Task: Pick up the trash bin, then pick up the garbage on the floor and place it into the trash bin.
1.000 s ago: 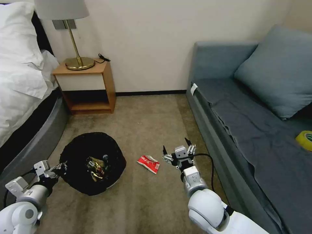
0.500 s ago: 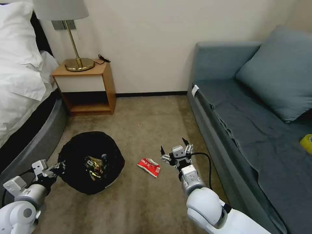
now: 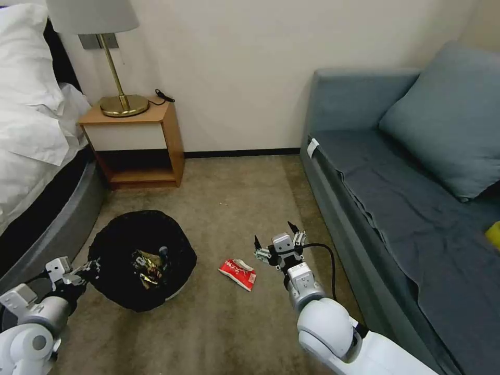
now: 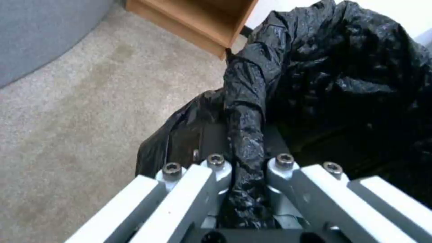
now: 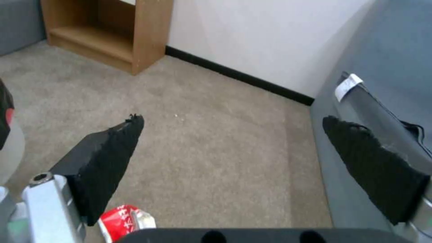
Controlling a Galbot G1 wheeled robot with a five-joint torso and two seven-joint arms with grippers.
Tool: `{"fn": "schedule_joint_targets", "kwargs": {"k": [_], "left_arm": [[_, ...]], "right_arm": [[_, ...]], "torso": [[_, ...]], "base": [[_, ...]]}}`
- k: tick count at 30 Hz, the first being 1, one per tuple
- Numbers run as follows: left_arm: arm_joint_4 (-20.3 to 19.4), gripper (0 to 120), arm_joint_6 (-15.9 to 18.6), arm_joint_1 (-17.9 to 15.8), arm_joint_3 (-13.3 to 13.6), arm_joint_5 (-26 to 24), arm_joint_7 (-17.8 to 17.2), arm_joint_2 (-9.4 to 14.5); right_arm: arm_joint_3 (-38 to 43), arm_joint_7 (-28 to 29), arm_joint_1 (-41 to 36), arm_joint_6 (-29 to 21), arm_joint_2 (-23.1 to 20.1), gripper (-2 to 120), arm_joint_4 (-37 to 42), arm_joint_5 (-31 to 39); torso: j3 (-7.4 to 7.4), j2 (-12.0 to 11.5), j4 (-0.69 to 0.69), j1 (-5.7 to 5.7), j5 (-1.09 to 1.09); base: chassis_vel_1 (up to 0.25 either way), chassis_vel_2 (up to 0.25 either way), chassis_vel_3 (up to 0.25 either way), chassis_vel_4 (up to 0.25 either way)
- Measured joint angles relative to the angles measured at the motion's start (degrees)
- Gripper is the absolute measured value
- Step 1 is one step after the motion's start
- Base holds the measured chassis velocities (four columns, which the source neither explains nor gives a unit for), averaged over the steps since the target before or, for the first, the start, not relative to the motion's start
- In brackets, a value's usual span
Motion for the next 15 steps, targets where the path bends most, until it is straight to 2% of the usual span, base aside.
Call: {"fn": "schedule_joint_targets", "kwargs": {"k": [15], "left_arm": [[0.02,4,-0.02,0.08,-0.77,-0.57,0.14,0.05]], "right_arm": [[-1.36,-0.05,1.63,-0.36,0.51,100,-1.6,0.86]], "torso": [[0.0,0.0,0.0,0.0,0.0]], "base": [[-0.044,0.052,0.048,-0.055]]}}
